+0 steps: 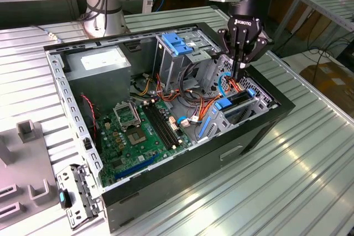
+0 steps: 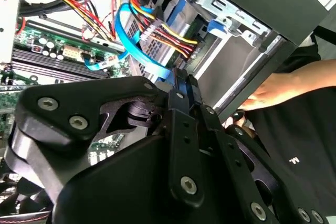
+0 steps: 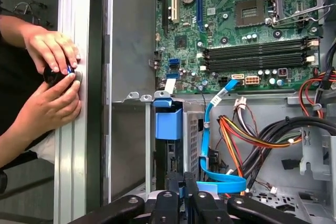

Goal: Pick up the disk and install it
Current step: 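Insert the second disk wire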

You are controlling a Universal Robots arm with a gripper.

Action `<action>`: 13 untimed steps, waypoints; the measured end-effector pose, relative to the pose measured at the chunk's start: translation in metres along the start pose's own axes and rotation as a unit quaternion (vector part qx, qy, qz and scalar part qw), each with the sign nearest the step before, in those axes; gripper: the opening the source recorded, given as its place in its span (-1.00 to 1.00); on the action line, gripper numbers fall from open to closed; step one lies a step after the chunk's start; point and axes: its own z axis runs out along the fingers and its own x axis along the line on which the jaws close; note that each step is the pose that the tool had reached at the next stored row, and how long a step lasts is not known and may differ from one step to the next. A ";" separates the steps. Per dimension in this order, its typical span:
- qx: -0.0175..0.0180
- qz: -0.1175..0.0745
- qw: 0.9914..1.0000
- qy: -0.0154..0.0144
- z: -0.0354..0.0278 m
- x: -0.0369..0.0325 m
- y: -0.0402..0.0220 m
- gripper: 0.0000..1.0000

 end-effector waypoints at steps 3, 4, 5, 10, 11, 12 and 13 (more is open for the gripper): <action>0.000 -0.001 1.000 -0.017 0.0037 0.0070 0.0006 -0.68; 0.000 -0.002 1.000 -0.027 0.0044 0.0084 0.0007 -0.68; 0.000 -0.003 0.999 -0.040 0.0052 0.0104 0.0008 -0.68; -0.001 -0.005 0.997 -0.072 0.0098 0.0196 0.0017 -0.68; 0.000 -0.005 0.997 -0.074 0.0109 0.0220 0.0019 -0.68; 0.000 -0.005 0.997 -0.076 0.0120 0.0244 0.0021 -0.68; 0.001 -0.005 0.997 -0.077 0.0133 0.0268 0.0024 -0.68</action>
